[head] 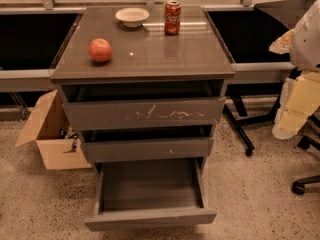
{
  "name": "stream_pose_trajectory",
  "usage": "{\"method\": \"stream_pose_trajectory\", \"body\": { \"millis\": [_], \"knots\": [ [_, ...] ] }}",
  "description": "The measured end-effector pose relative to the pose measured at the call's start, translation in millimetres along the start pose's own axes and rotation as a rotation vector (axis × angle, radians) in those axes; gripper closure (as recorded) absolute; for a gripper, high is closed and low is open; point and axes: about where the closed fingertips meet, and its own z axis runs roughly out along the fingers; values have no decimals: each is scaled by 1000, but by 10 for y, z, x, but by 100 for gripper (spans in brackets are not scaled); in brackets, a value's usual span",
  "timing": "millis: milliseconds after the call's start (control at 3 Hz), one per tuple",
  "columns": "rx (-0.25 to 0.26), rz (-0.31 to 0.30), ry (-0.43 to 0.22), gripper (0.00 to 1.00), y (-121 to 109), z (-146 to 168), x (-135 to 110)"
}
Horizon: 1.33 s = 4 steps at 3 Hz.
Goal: Place apple into bottom drawer
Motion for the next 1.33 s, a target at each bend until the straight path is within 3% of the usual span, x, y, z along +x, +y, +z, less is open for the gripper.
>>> {"method": "stream_pose_trajectory", "body": {
  "millis": [333, 667, 1333],
  "knots": [
    [0, 0, 0, 0, 0, 0, 0],
    [9, 5, -73, 0, -206, 147, -81],
    [14, -41, -286, 0, -921, 553, -495]
  ]
}}
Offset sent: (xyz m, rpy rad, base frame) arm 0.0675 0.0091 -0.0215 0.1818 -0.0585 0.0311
